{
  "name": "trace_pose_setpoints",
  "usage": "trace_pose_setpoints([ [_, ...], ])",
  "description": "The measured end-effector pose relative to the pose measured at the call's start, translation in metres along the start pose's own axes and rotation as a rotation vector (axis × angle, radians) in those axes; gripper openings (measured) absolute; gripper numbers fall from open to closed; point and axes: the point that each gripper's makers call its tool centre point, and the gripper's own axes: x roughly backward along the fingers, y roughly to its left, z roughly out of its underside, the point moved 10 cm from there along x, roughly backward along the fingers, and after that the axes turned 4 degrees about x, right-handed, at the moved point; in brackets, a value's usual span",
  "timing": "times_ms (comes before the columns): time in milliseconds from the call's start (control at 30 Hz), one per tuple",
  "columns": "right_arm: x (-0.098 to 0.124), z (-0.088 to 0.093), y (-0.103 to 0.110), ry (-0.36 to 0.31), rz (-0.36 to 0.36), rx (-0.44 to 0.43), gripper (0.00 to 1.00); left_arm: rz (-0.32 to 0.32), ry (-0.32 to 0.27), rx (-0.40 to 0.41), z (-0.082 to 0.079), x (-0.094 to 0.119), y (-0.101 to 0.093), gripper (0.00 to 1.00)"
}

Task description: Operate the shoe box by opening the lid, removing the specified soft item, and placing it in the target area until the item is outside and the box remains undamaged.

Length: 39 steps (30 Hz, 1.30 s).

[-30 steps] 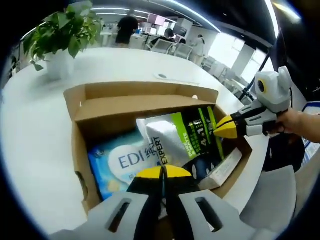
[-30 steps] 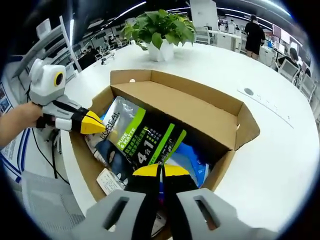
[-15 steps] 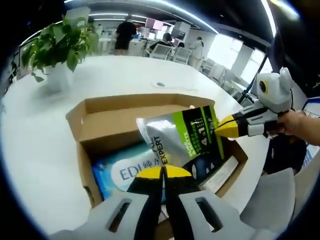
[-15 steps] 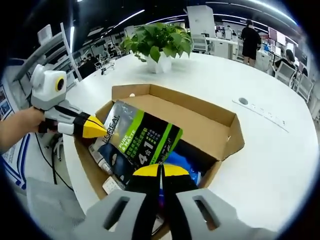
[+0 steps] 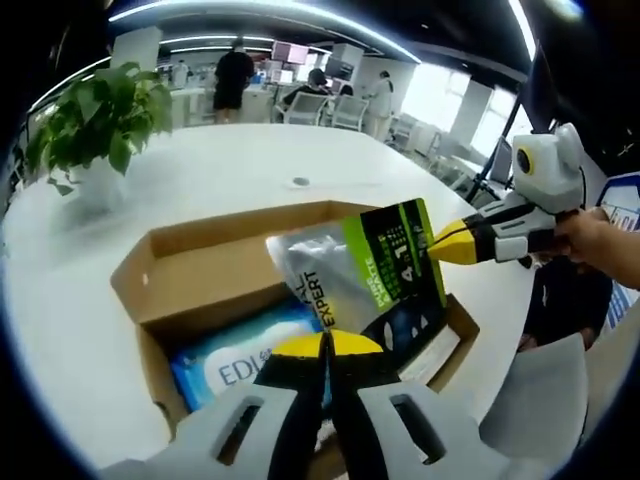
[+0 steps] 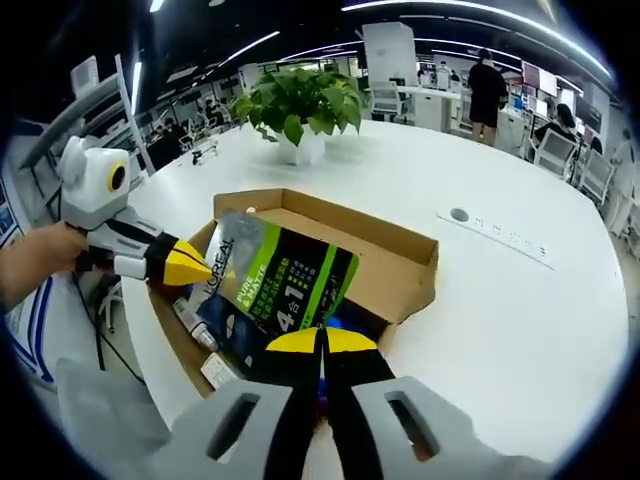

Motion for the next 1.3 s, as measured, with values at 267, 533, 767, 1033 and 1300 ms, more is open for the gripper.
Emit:
trace_pose_setpoints([
  [267,0.018,0.004,-0.01,-0.009,0.029,-0.009,0.0,0.021,-0.002,-0.024,-0.01,-0.008,-0.011,0.0],
  [533,0.035,0.013,-0.025,-0.011,0.059,-0.023,0.0,0.05,0.007,-0.047,-0.015,-0.02,-0.031,0.0],
  [767,0.048,0.024,-0.039,-0.001,0.083,-0.035,0.0,0.074,0.02,-0.073,-0.017,-0.032,-0.048,0.0],
  [1033,0.058,0.037,-0.056,0.015,0.112,-0.056,0.0,0.094,0.05,-0.115,-0.019,-0.05,-0.067,0.0],
  [1300,0.067,0.044,-0.072,0.027,0.141,-0.068,0.0,0.108,0.075,-0.148,-0.021,-0.068,-0.086,0.0],
])
